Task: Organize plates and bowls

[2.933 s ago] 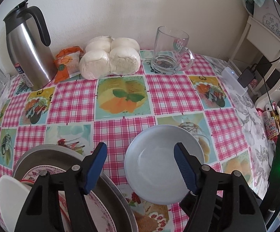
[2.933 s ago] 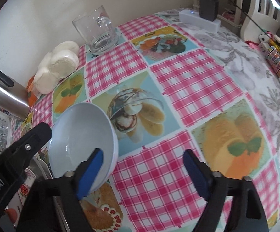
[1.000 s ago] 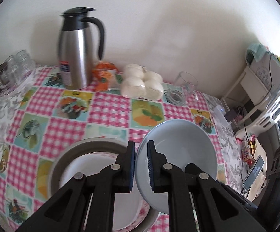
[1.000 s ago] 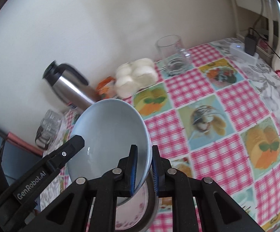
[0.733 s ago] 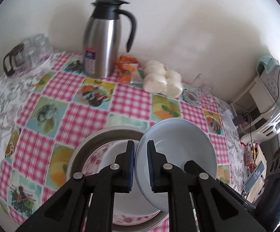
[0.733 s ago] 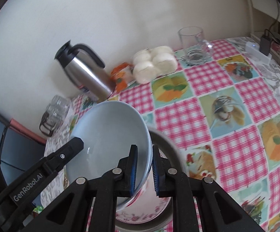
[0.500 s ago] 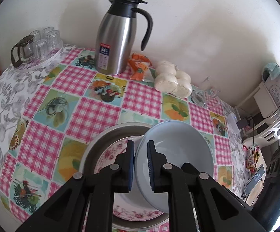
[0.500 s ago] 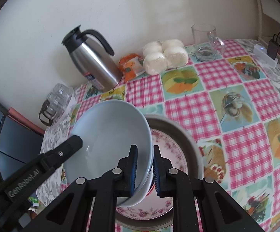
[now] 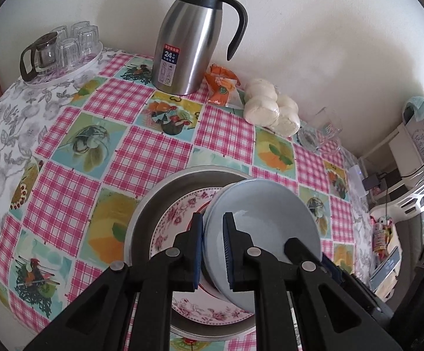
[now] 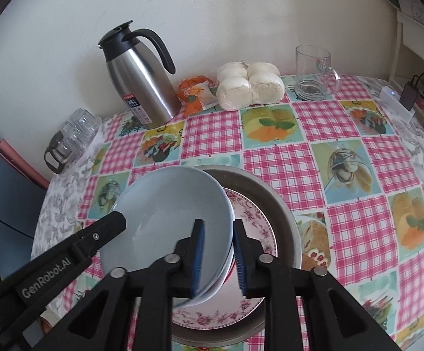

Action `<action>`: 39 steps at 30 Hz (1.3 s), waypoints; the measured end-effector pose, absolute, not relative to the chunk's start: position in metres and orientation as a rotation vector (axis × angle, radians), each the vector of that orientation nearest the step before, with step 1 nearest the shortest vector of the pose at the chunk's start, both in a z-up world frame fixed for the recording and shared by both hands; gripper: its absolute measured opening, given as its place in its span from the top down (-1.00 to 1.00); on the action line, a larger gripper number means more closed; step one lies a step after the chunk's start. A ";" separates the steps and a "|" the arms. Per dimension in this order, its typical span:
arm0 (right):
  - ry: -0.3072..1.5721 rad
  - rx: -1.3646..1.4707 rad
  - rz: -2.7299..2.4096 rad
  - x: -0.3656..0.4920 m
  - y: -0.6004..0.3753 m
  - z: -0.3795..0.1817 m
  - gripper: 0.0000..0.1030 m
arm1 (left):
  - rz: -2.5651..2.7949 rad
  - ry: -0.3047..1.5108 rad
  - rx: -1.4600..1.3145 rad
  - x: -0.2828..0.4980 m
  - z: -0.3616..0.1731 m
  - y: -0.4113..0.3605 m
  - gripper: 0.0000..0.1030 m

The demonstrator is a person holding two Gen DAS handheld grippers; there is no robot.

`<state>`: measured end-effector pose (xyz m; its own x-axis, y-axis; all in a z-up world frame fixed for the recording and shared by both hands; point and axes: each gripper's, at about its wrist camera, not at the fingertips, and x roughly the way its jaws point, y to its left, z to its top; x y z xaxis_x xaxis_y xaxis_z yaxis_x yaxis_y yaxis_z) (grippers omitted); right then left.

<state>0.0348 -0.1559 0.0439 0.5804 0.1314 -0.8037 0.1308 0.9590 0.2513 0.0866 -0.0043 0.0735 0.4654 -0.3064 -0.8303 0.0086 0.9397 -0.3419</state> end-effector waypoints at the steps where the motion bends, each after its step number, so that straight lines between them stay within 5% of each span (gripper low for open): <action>1: 0.957 0.301 0.007 0.035 -0.156 0.044 0.42 | -0.197 1.071 -0.310 0.086 0.074 -0.004 0.75; 6: 0.940 0.298 0.020 0.029 -0.154 0.047 0.32 | -0.182 1.057 -0.316 0.078 0.077 0.002 0.72; 8: 0.908 0.306 0.023 0.025 -0.155 0.053 -0.02 | -0.178 1.044 -0.325 0.076 0.079 0.005 0.72; 10: 0.884 0.305 0.025 0.021 -0.156 0.057 -0.07 | -0.171 1.032 -0.325 0.072 0.082 0.010 0.69; 14: 0.865 0.294 0.016 0.012 -0.156 0.060 -0.25 | -0.134 1.026 -0.328 0.065 0.082 0.018 -0.03; 25: 0.854 0.270 -0.007 -0.013 -0.163 0.049 -0.98 | -0.065 1.045 -0.278 0.044 0.073 0.033 -0.67; 39: 0.881 0.224 -0.023 -0.035 -0.166 0.030 -1.00 | -0.051 1.065 -0.208 0.025 0.059 0.033 -0.79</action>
<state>-0.0350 -0.1656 0.0303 0.6375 0.0718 -0.7671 0.1120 0.9764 0.1845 0.0249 0.0326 0.0587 0.4857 -0.1419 -0.8625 -0.0582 0.9793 -0.1939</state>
